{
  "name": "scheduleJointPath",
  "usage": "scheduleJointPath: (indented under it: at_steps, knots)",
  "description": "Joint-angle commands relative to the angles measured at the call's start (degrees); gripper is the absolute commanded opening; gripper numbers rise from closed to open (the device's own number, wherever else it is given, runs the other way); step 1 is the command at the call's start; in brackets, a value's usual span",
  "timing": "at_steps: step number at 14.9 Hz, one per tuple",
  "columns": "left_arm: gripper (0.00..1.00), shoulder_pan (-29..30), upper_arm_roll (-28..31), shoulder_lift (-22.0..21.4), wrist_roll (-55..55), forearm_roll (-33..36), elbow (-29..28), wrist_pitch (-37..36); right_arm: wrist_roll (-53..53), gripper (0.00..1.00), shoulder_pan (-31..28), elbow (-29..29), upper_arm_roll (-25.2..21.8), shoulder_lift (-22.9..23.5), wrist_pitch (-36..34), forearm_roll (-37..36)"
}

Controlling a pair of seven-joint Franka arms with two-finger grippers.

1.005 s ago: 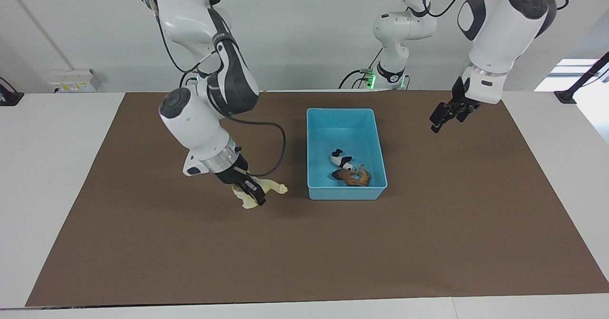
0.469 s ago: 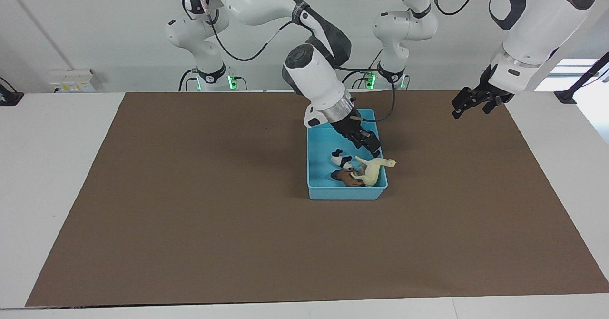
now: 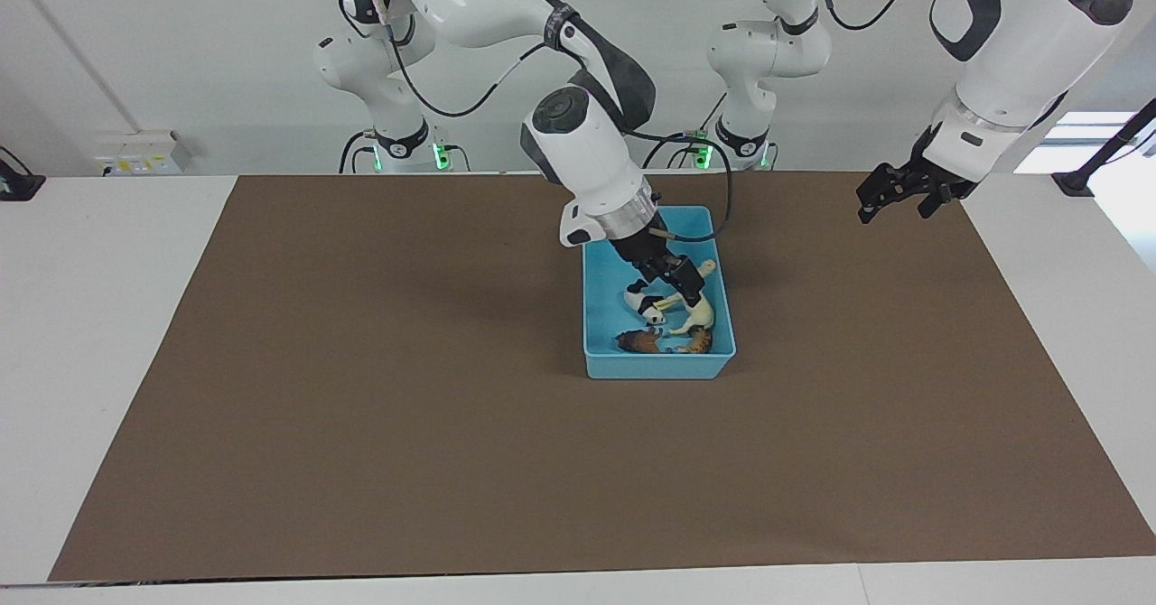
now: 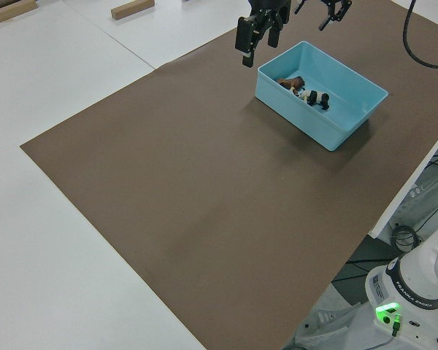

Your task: Put all toys into storage box

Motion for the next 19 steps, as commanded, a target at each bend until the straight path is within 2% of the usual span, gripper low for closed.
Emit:
scheduleJointPath:
  at_steps: [1, 4, 7, 9, 11, 14, 16, 19]
  knots:
    - [1.00, 3.3, -3.4, 0.4, 1.1, 0.7, 0.9, -2.0, -11.4, 1.00, -4.6, -0.8, 0.5, -3.8, -8.2, -6.8]
    - [1.00, 4.3, -4.3, 0.2, 2.2, 0.8, 0.0, -1.6, -26.8, 1.00, -10.1, -0.8, 0.5, -7.4, -16.2, -11.7]
    - [1.00, 5.0, -4.5, 1.1, 3.3, 0.8, 0.5, -1.2, -47.3, 1.00, -18.2, -0.9, 0.5, -12.1, -24.7, -12.2]
    - [1.00, 5.0, -4.5, 1.4, 3.3, 0.9, 0.6, -0.9, -55.5, 1.00, -22.9, -1.0, 0.5, -14.8, -29.0, -12.2]
    - [1.00, 5.6, -4.7, 2.7, 3.3, 0.9, 3.1, -2.4, -63.4, 1.00, -27.6, -1.0, 0.5, -17.3, -33.7, -12.3]
    - [1.00, 5.9, -4.9, 2.6, 3.2, 0.8, 3.2, -3.2, -71.4, 1.00, -33.4, -1.7, 0.5, -19.6, -38.2, -13.8]
    - [1.00, 6.6, -5.4, 2.3, 3.2, 0.7, 3.1, -3.8, -72.3, 1.00, -35.1, -4.1, 0.5, -21.0, -40.9, -14.9]
    - [1.00, 6.6, -6.1, 2.1, 3.2, 0.8, 2.5, -3.6, -71.8, 1.00, -36.5, -10.4, 0.5, -23.9, -37.6, -15.1]
